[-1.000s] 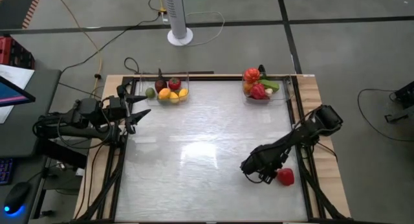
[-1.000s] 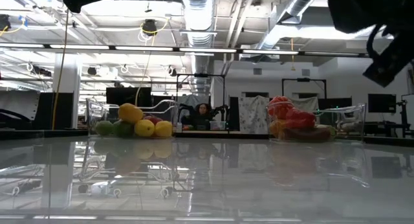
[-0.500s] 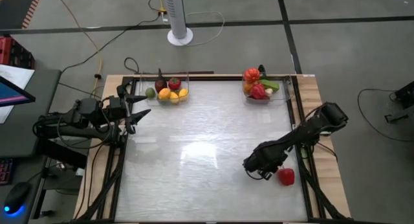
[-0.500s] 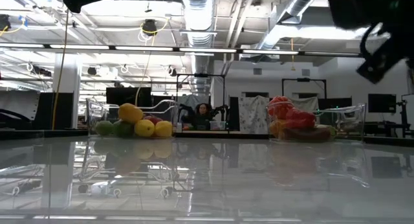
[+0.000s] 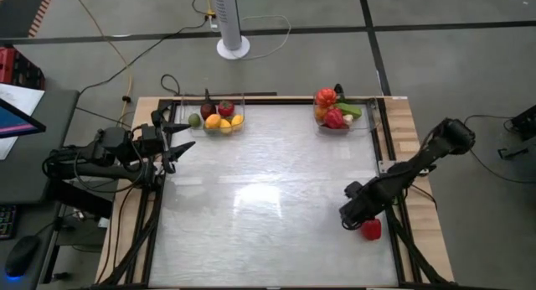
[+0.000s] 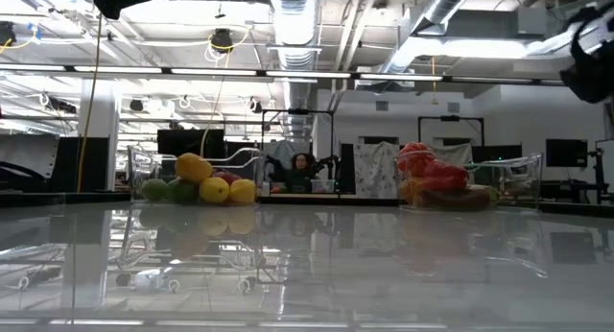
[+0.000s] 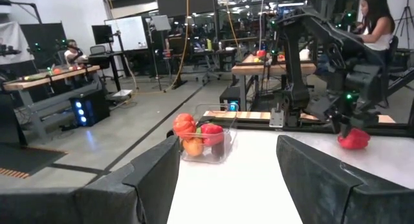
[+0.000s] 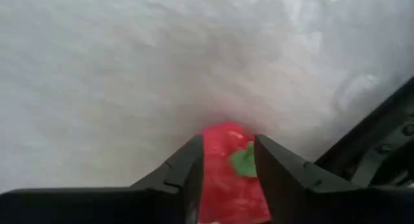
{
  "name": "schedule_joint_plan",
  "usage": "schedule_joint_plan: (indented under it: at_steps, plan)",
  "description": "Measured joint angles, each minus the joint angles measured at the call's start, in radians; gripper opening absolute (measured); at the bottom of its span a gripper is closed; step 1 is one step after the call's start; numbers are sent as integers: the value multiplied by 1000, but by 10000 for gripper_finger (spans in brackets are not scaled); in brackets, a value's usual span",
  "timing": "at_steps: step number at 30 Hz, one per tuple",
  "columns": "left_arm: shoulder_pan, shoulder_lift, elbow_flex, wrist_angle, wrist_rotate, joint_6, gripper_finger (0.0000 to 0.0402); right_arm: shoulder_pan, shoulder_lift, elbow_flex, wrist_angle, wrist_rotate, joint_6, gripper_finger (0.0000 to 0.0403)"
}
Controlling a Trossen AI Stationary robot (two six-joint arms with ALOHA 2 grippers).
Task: Sort produce into baskets
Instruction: Put the red bell pepper into the right transparent bin
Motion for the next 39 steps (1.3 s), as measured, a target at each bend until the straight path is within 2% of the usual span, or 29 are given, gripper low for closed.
schedule_joint_plan:
  at_steps: [7, 12, 27, 39]
  plan:
    - [0, 0, 0, 0, 0, 0, 245, 36, -3, -32, -1, -22, 48, 238]
    - [0, 0, 0, 1, 0, 0, 245, 36, -3, -32, -8, -25, 50, 246]
    - [0, 0, 0, 0, 0, 0, 245, 36, -3, -62, 13, -30, 42, 155]
    - [0, 0, 0, 0, 0, 0, 245, 36, -3, -62, 27, -52, 29, 48]
